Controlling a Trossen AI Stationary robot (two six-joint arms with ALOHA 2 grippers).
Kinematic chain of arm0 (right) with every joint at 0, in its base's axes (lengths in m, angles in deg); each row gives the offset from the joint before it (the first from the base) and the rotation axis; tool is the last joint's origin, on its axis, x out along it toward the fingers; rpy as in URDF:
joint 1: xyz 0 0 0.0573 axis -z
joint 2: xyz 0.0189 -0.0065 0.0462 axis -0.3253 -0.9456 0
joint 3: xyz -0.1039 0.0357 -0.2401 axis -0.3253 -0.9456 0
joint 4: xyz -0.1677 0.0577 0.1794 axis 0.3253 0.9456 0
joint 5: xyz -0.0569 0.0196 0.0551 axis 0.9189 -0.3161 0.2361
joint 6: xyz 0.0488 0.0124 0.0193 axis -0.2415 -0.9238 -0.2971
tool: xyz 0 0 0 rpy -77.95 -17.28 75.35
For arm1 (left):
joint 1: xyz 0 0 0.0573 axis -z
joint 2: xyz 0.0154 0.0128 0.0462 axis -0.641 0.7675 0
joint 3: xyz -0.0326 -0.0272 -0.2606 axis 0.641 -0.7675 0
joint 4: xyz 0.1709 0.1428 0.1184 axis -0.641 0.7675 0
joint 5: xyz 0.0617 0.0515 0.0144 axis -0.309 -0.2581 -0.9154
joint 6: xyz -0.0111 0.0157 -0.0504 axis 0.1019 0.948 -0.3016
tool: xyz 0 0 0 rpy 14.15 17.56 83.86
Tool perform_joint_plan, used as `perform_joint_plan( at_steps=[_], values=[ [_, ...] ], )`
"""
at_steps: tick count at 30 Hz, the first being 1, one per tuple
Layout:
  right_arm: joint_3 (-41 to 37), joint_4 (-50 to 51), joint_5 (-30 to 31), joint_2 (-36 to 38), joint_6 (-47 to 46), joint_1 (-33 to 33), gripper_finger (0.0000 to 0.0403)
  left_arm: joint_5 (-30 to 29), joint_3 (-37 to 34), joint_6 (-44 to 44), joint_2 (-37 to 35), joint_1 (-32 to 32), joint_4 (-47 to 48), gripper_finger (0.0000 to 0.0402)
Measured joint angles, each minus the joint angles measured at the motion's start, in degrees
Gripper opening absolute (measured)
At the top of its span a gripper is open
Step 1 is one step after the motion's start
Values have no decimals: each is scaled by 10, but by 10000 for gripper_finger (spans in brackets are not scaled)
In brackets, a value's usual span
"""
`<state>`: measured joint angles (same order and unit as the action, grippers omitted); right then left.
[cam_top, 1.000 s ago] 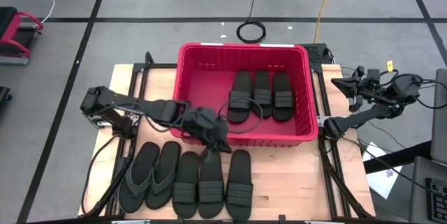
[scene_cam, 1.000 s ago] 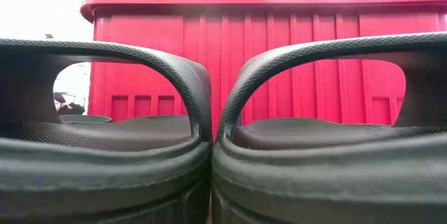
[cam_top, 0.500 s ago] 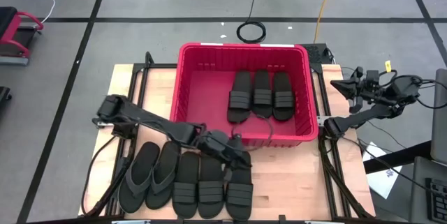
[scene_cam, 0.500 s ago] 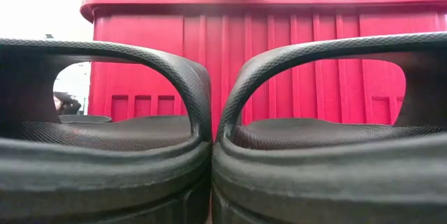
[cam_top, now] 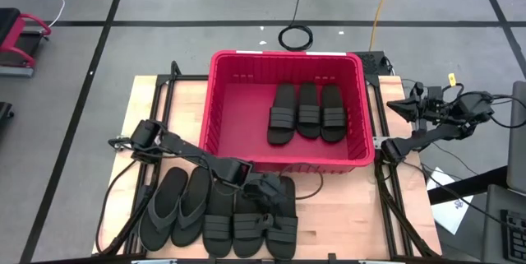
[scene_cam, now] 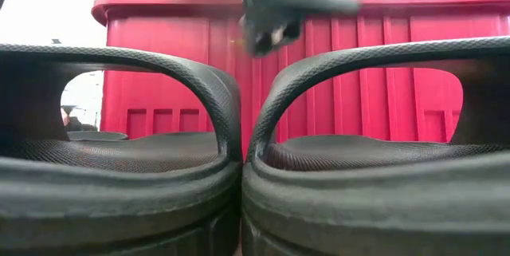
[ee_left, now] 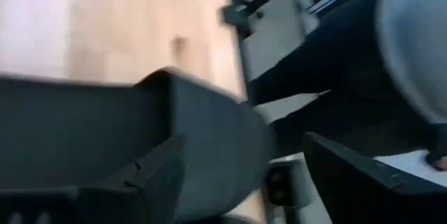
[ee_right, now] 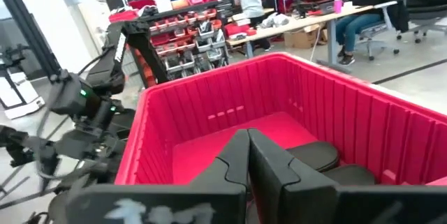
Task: Pick and place slides into bin
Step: Put the black slide into the red bin
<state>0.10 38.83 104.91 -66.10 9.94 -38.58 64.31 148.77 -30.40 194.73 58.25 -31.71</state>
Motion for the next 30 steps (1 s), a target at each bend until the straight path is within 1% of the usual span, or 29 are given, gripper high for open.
perform_joint_plan(
  at_steps=[4,7,9,11,14,17,26,30],
  values=[
    [0,0,0,0,-10,0,0,-18,0,41,1,-5,12,310],
    [0,-1,0,0,-11,0,0,-35,0,72,9,-5,13,316],
    [0,0,0,0,-11,0,0,-34,-1,79,17,-5,25,316],
    [0,-1,0,0,-11,0,0,-24,0,80,29,-6,20,317],
    [0,-1,1,0,-11,0,0,8,0,77,50,-8,30,317],
    [0,-1,2,0,-11,0,0,23,-1,75,66,-8,28,317],
    [0,-1,2,0,-11,0,0,85,0,63,104,-8,-63,317],
    [0,-1,1,0,-11,0,0,98,0,43,118,-8,-81,312]
  ],
)
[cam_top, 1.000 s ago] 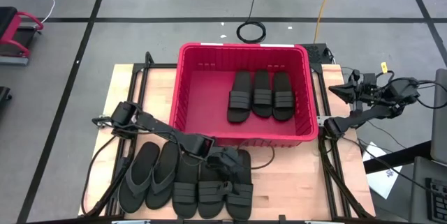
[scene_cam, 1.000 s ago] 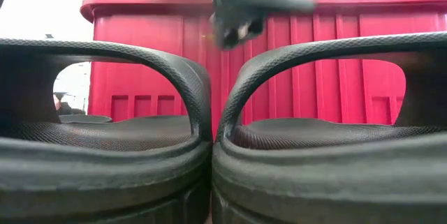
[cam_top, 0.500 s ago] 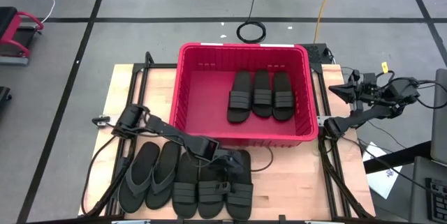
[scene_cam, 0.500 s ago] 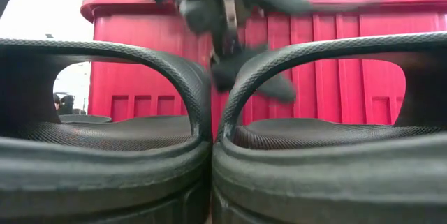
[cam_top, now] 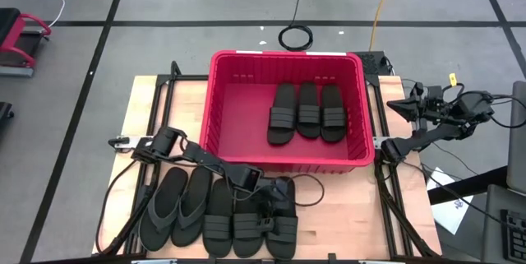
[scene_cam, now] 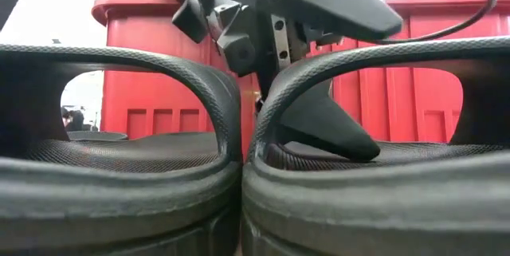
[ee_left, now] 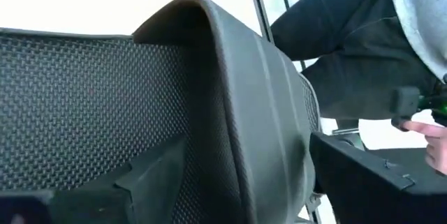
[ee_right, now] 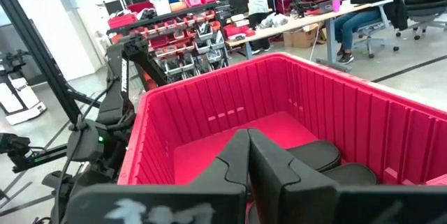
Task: Pick and place slides into bin
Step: Put the black slide into the red bin
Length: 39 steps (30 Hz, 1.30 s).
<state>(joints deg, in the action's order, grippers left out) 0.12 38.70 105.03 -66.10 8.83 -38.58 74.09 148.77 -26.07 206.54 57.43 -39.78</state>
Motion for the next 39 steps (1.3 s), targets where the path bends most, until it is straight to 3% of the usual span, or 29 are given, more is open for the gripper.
perform_joint_plan(
  at_steps=[4,10,12,20,25,31,36,39],
  values=[
    [0,0,-1,0,0,0,0,4,0,17,2,1,-18,251],
    [0,0,-1,0,0,0,0,27,0,66,0,4,-47,51],
    [0,0,-1,0,0,0,0,36,-1,65,-5,4,-52,18],
    [0,0,-1,0,5,0,0,32,37,54,-65,20,2,5],
    [0,0,-1,0,6,0,0,9,106,102,-138,35,129,4],
    [0,1,-1,0,6,0,0,-116,230,189,-226,28,381,3],
    [0,1,0,0,6,0,0,-317,312,256,-259,14,603,2],
    [0,1,1,0,6,0,0,-388,329,275,-268,0,709,1]
  ],
)
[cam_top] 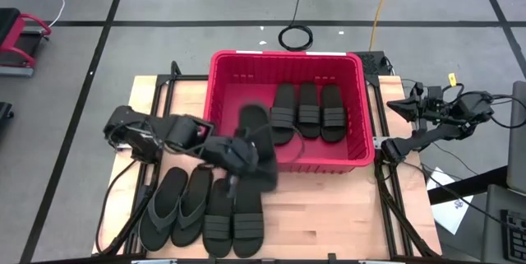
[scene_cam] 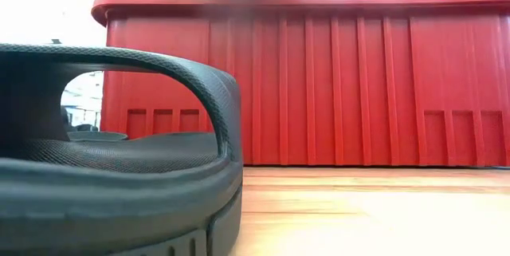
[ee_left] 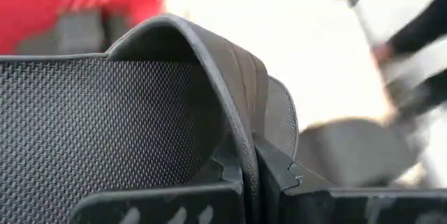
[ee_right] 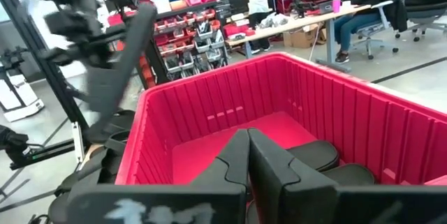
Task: Pick and place slides into bin
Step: Put the black slide into the red bin
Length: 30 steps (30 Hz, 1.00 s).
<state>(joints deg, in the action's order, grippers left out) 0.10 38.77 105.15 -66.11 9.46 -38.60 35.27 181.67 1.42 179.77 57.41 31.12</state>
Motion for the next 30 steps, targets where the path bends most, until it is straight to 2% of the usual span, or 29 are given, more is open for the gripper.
perform_joint_plan(
  at_steps=[3,7,12,21,23,27,30],
  values=[
    [0,0,1,0,-8,0,0,-9,-6,23,1,-21,91,1],
    [-2,0,0,0,-10,0,0,2,-5,114,0,-59,139,1],
    [-15,0,2,0,-7,0,0,28,-6,233,-15,-134,110,1],
    [-46,0,0,0,-28,0,0,86,-3,356,-23,-278,75,0],
    [-52,-2,0,0,-17,0,0,112,-3,374,-12,-309,67,0],
    [-61,-16,0,0,-3,0,0,127,-5,410,28,-349,63,0],
    [-65,-30,0,0,-2,0,0,213,-4,415,51,-376,64,0]
  ],
)
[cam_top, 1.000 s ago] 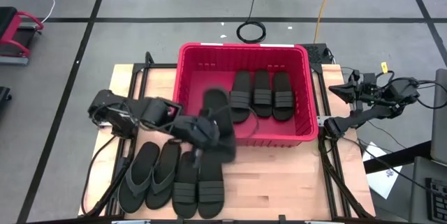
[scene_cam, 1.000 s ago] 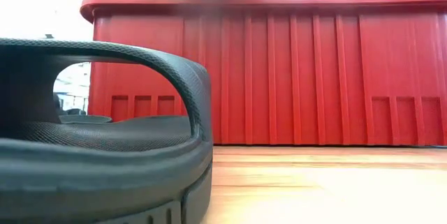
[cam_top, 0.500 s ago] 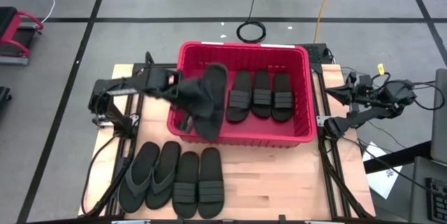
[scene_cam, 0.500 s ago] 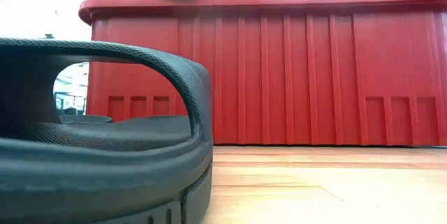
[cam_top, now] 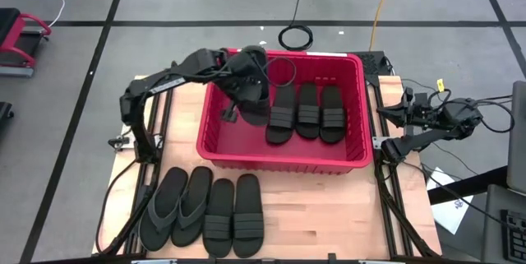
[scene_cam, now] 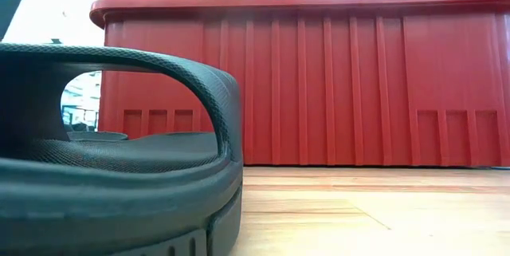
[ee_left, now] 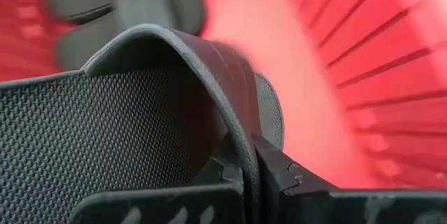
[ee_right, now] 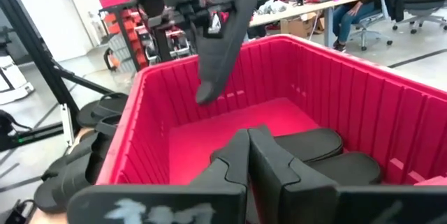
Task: Pick and place slides into bin
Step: Put the black slide into the red bin
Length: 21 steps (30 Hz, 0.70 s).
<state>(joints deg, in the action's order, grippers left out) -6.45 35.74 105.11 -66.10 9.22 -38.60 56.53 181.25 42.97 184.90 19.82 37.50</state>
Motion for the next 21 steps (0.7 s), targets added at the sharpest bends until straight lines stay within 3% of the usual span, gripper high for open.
perform_joint_plan(
  at_steps=[2,7,13,17,21],
  values=[
    [-3,-12,0,0,0,0,0,47,0,0,17,-14,8,0],
    [-4,-15,0,0,20,0,0,26,0,31,66,-27,12,0],
    [-4,-20,0,0,46,0,0,143,1,78,119,-61,67,0],
    [-4,-19,0,0,47,0,0,154,1,101,135,-87,70,0],
    [-4,-17,0,0,68,0,0,201,-1,102,139,-122,61,0]
  ],
)
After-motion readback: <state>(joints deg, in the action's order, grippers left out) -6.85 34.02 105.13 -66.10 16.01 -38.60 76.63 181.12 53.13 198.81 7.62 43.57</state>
